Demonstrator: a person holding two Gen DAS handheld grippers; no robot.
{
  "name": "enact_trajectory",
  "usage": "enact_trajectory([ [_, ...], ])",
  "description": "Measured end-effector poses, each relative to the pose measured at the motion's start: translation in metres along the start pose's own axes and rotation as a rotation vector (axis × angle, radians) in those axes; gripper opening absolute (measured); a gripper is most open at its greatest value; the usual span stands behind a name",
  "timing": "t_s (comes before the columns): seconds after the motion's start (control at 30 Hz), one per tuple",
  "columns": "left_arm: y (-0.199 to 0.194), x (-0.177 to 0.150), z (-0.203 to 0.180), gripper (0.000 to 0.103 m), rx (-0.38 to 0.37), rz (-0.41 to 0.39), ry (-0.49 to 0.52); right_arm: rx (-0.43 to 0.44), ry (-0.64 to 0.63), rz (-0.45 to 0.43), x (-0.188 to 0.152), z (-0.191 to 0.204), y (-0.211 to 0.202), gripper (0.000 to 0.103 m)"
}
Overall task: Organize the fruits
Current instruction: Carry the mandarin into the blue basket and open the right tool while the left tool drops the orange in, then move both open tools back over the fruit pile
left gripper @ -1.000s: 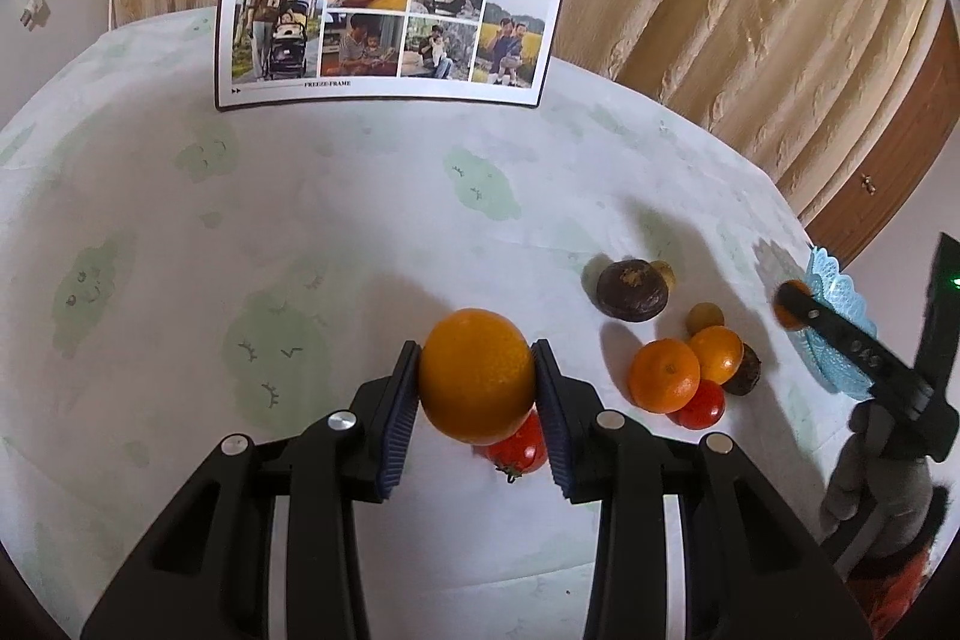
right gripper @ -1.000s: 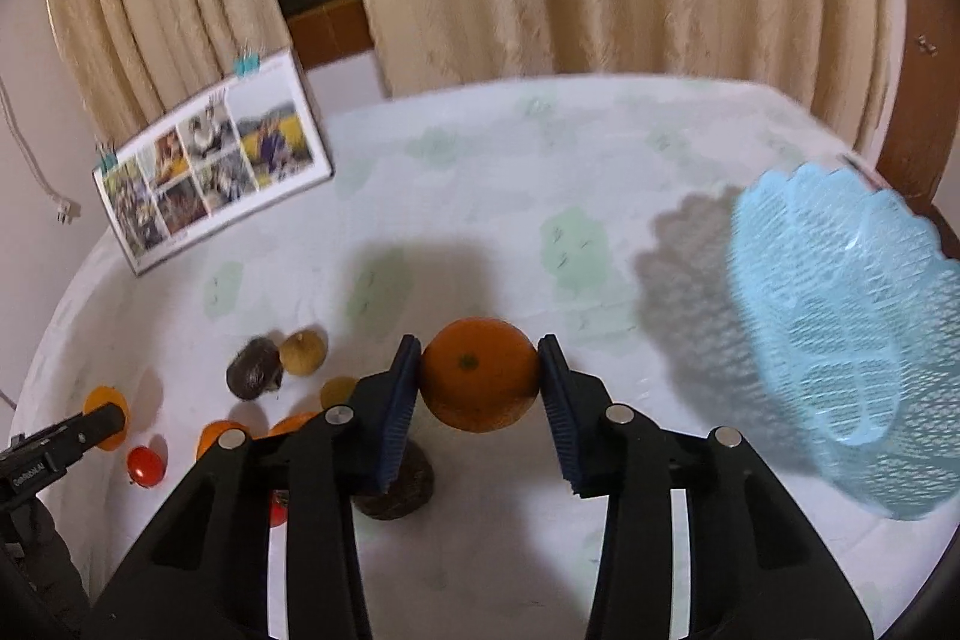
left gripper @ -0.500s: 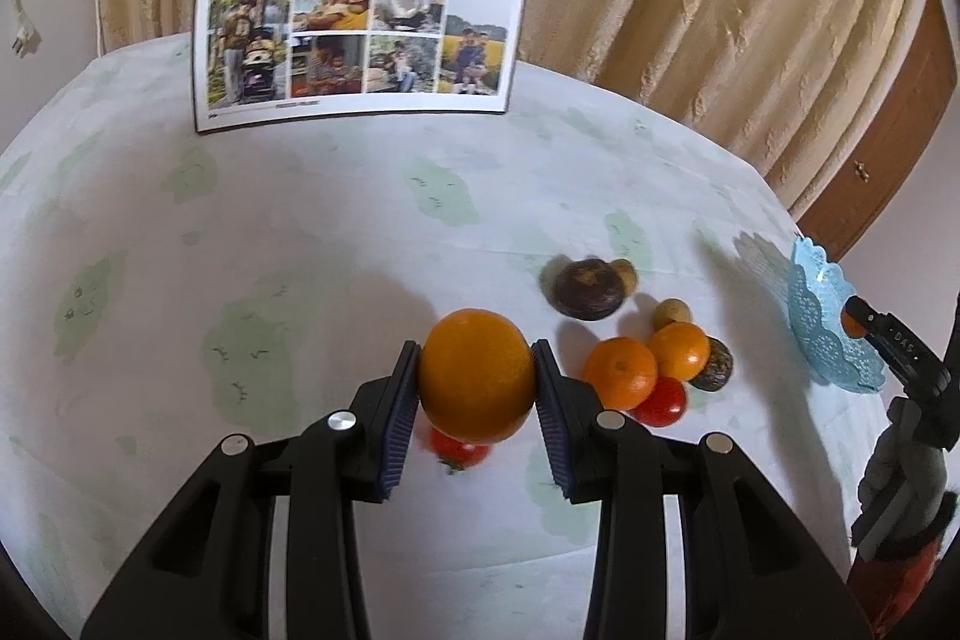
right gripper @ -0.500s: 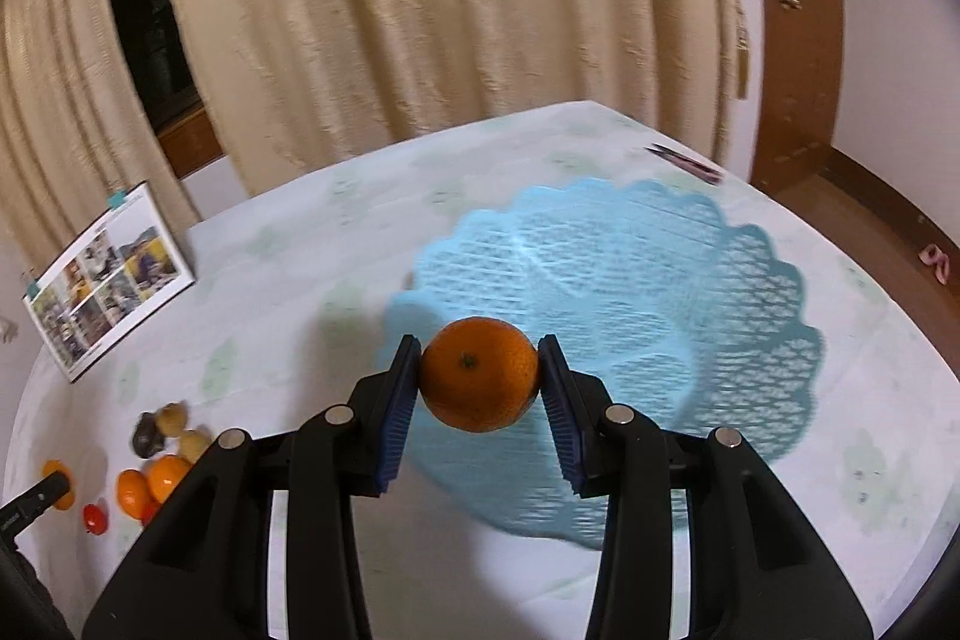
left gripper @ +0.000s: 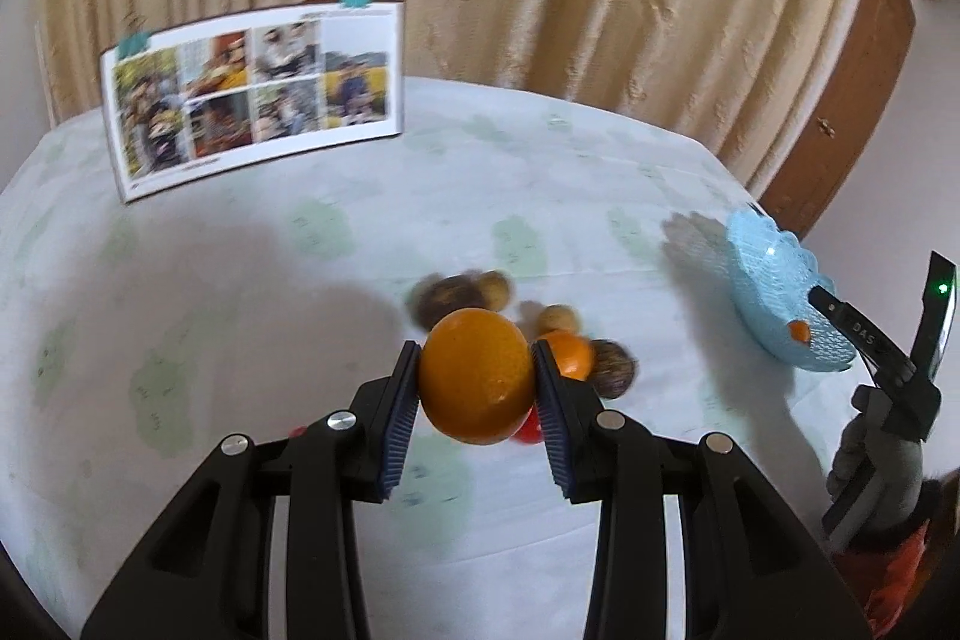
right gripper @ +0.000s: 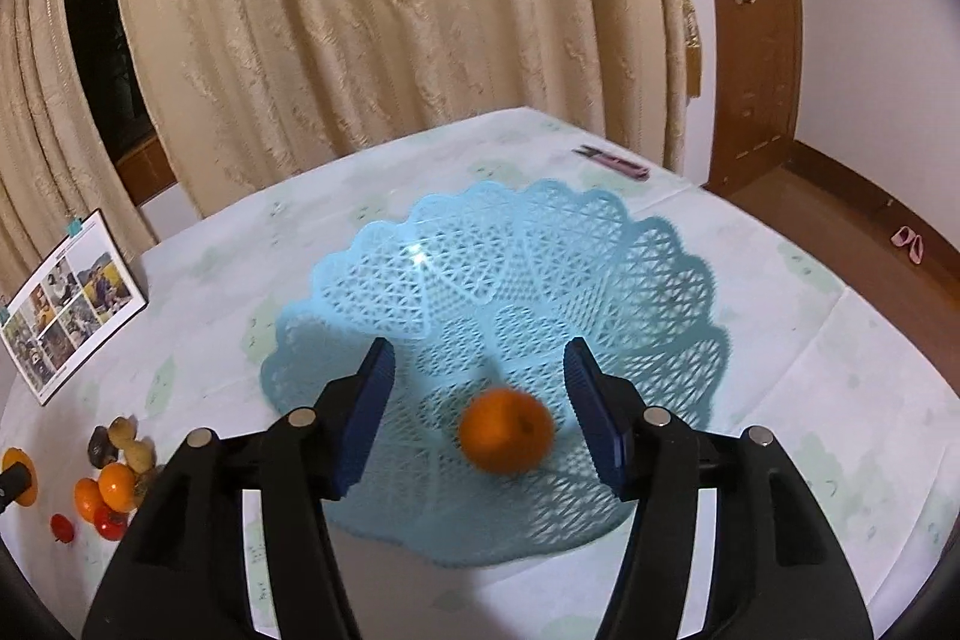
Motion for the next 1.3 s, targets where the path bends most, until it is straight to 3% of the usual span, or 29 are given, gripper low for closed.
enact_trajectory([
  [0.17, 0.008, 0.015, -0.053, 0.038, -0.014, -0.008, 0.098, -0.05, 0.016, -0.044, 0.006, -0.016, -0.004, 0.061],
  [0.33, 0.027, 0.028, -0.11, 0.037, -0.044, 0.01, 0.19, -0.156, 0.015, -0.128, 0.019, -0.035, -0.013, 0.061],
  [0.63, 0.061, 0.045, -0.214, 0.038, -0.123, 0.029, 0.341, -0.146, 0.086, -0.153, 0.024, -0.058, -0.013, 0.062],
  [0.87, 0.092, 0.048, -0.258, 0.038, -0.149, 0.064, 0.384, -0.145, 0.131, -0.176, 0.025, -0.069, -0.02, 0.062],
  [1.07, 0.105, 0.044, -0.266, 0.038, -0.152, 0.087, 0.395, -0.137, 0.159, -0.172, 0.025, -0.075, -0.021, 0.062],
  [1.13, 0.105, 0.045, -0.264, 0.043, -0.145, 0.081, 0.388, -0.137, 0.155, -0.172, 0.025, -0.074, -0.021, 0.062],
  [1.2, 0.103, 0.047, -0.26, 0.065, -0.14, 0.069, 0.374, -0.139, 0.155, -0.174, 0.025, -0.074, -0.022, 0.065],
  [1.3, 0.097, 0.052, -0.25, 0.071, -0.12, 0.038, 0.362, -0.143, 0.164, -0.188, 0.026, -0.076, -0.024, 0.072],
])
Point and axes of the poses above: each gripper's, at about its wrist camera, not at the fingertips, and y roughly the way its jaws point, z to its left, x to its top, the point moved 10 cm from there along y, roughly the way its jaws point, and after that the axes turned 12 degrees about z, right-handed, at the moved point
